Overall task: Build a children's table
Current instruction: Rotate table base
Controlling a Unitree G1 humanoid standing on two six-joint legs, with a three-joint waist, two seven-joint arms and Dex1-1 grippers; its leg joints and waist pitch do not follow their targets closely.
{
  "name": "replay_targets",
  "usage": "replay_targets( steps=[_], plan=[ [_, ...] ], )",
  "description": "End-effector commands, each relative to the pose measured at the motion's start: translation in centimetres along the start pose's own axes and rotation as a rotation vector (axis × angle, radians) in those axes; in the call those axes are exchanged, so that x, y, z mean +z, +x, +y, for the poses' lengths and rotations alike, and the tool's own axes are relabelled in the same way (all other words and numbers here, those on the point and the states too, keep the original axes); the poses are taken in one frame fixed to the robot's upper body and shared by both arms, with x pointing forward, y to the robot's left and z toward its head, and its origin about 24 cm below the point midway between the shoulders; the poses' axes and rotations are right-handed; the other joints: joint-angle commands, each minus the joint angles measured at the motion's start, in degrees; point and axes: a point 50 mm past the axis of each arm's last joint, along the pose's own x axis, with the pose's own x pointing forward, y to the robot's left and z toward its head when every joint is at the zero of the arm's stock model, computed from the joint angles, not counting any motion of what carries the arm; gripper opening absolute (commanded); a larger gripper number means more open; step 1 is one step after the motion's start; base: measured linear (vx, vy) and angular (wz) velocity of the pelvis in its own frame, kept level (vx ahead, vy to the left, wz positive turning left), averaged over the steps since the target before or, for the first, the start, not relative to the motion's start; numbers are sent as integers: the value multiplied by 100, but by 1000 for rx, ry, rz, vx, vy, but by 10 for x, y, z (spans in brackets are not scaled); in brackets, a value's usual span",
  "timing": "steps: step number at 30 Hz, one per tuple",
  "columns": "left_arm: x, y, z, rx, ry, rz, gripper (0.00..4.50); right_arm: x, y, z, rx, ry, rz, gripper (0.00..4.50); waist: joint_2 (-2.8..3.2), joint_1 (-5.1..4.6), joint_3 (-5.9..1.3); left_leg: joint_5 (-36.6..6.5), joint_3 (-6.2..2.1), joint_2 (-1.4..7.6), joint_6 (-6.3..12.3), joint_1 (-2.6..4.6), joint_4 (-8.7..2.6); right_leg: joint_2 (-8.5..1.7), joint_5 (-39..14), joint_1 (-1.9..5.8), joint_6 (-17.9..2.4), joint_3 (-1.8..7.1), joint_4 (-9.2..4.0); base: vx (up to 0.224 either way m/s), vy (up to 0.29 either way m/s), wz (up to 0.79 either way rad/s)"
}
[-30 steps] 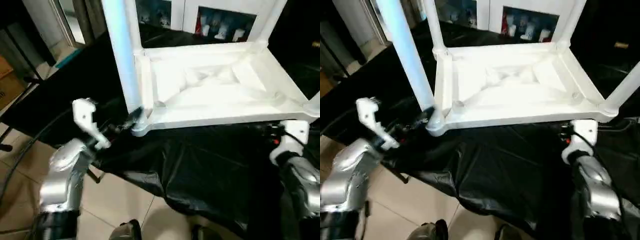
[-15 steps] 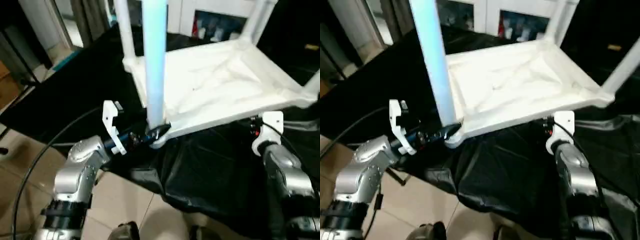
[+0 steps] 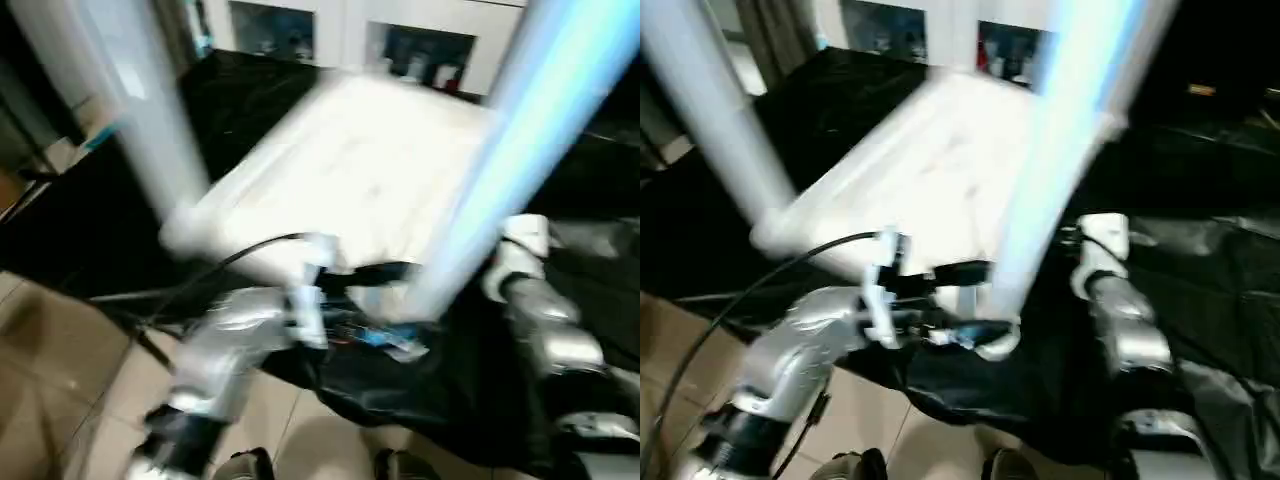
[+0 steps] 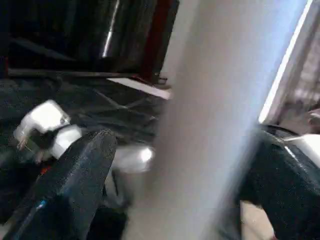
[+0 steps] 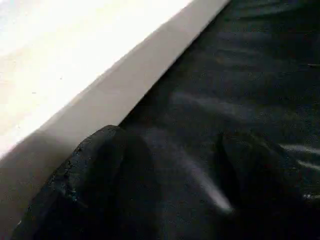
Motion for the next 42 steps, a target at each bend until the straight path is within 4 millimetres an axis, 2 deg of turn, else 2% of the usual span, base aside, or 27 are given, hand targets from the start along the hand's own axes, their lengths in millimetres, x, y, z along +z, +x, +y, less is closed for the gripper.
replay_targets(
  steps=[1,4,6,7,8,10,13,17,19,22,23,24,25,26,27,28,29,30,31,32,34,36,37,39,40,41,42],
  plan=[
    [-4,-1,12,100,38,48,445,1,5,11,50,-27,-1,369,-117,76,-594,-1153,-46,25,394,177,-295,-45,-793,305,-1505,46,-387,0,0,0],
    [-6,-5,36,282,114,121,445,4,9,11,21,-36,-6,369,-92,109,-625,-1146,-49,39,406,205,-291,-28,-795,298,-1528,39,-391,0,0,0],
    [-4,-10,41,323,132,134,445,5,9,9,7,-33,-6,369,-87,115,-617,-1224,-57,39,365,202,-300,-31,-893,298,-1505,30,-386,0,0,0],
    [-3,-19,47,363,164,172,445,4,8,4,-13,-34,-3,369,-117,117,-625,-1321,-65,34,317,198,-306,-33,-1111,295,-1439,21,-403,0,0,0],
    [-3,-20,47,364,165,174,445,4,8,4,-14,-34,-2,369,-98,126,-628,-1362,-69,33,294,211,-303,-40,-1195,280,-1423,21,-403,0,0,0],
    [-3,-30,50,379,184,188,445,3,6,-2,-31,-37,-2,369,-103,133,-642,-1446,-66,39,222,229,-307,-32,-1308,256,-1407,23,-416,0,0,0],
    [-3,-35,52,395,203,200,445,4,5,-6,-36,-39,-6,369,-99,140,-641,-1519,-73,39,202,214,-317,-37,-1334,250,-1380,19,-415,0,0,0],
    [-6,-41,42,302,181,193,445,10,0,-18,-23,-41,-32,369,-115,187,-654,-1498,-68,42,247,207,-307,-64,-1353,256,-1412,24,-417,0,0,0],
    [-12,-51,36,231,161,247,445,15,-8,-23,86,-63,-49,369,-109,235,-674,-1396,-66,48,314,205,-294,-58,-1175,266,-1432,33,-389,0,0,0],
    [-21,-63,37,194,186,347,445,17,-16,-26,197,-122,-38,369,-99,293,-680,-1248,-63,52,408,204,-289,-35,-947,273,-1389,32,-362,0,0,0],
    [-28,-73,41,182,207,427,430,18,-25,-28,280,-174,-23,369,-71,303,-673,-1237,-68,49,416,208,-295,-30,-941,266,-1380,29,-370,0,0,0],
    [-28,-74,42,189,213,436,419,18,-26,-28,292,-180,-21,369,-69,312,-675,-1230,-59,55,403,220,-287,-18,-845,259,-1391,29,-350,0,0,0],
    [-29,-77,45,204,225,456,411,19,-29,-29,318,-193,-17,369,-81,307,-666,-1241,-61,40,417,199,-297,-9,-853,270,-1378,25,-366,0,0,0],
    [-30,-80,50,229,245,485,411,20,-34,-30,355,-210,-10,369,-65,317,-678,-1277,-60,55,389,221,-290,-37,-851,261,-1421,33,-353,0,0,0],
    [-30,-85,57,254,264,529,406,23,-42,-32,411,-233,-2,369,-76,315,-667,-1322,-60,47,396,213,-298,-23,-908,263,-1400,30,-376,0,0,0],
    [-29,-87,61,264,275,551,375,25,-47,-33,449,-245,1,369,-76,362,-675,-1411,-61,65,387,254,-295,-34,-935,265,-1361,48,-377,0,0,0],
    [-26,-90,66,275,283,570,375,29,-56,-33,514,-264,11,369,-82,351,-656,-1384,-74,56,393,211,-311,-39,-947,281,-1356,39,-375,0,0,0],
    [-24,-91,70,284,285,575,366,32,-63,-32,560,-278,20,369,-89,400,-646,-1494,-58,60,391,254,-306,-35,-1098,261,-1296,49,-411,0,0,0],
    [-23,-91,71,287,285,575,362,33,-66,-32,576,-283,23,369,-96,404,-648,-1483,-62,62,404,253,-305,-47,-1103,267,-1300,57,-407,0,0,0],
    [-21,-91,73,280,283,576,351,34,-73,-32,616,-304,43,369,-87,390,-654,-1386,-75,58,411,208,-309,-61,-1064,274,-1359,41,-382,0,0,0],
    [-17,-88,78,268,289,576,336,35,-86,-32,677,-341,79,369,-105,398,-642,-1471,-75,58,418,215,-312,-76,-1289,262,-1326,48,-420,0,0,0],
    [-16,-85,80,250,283,569,319,36,-93,-33,694,-355,96,369,-97,405,-625,-1563,-76,61,410,224,-316,-80,-1461,242,-1306,48,-452,0,0,0],
    [-15,-83,82,240,277,564,319,36,-97,-33,700,-361,107,369,-113,395,-621,-1576,-79,57,407,207,-322,-81,-1506,250,-1296,45,-457,0,0,0],
    [-15,-81,82,218,265,565,291,36,-101,-34,700,-360,116,369,-62,388,-607,-1673,-93,55,356,210,-331,-96,-1691,240,-1258,39,-477,0,0,0],
    [-15,-80,83,206,260,567,280,36,-103,-35,700,-359,120,369,-83,385,-604,-1733,-87,47,333,224,-335,-80,-1807,226,-1209,40,-512,0,0,0],
    [-16,-79,83,194,257,575,275,36,-106,-34,698,-356,124,369,-74,363,-590,-1793,-96,47,320,209,-349,-78,-1835,225,-1212,38,-518,0,0,0],
    [-17,-78,84,182,251,583,269,36,-109,-33,698,-348,129,369,-37,367,-589,-1838,-108,55,296,215,-356,-94,-1821,224,-1225,34,-504,0,0,0]
  ],
)
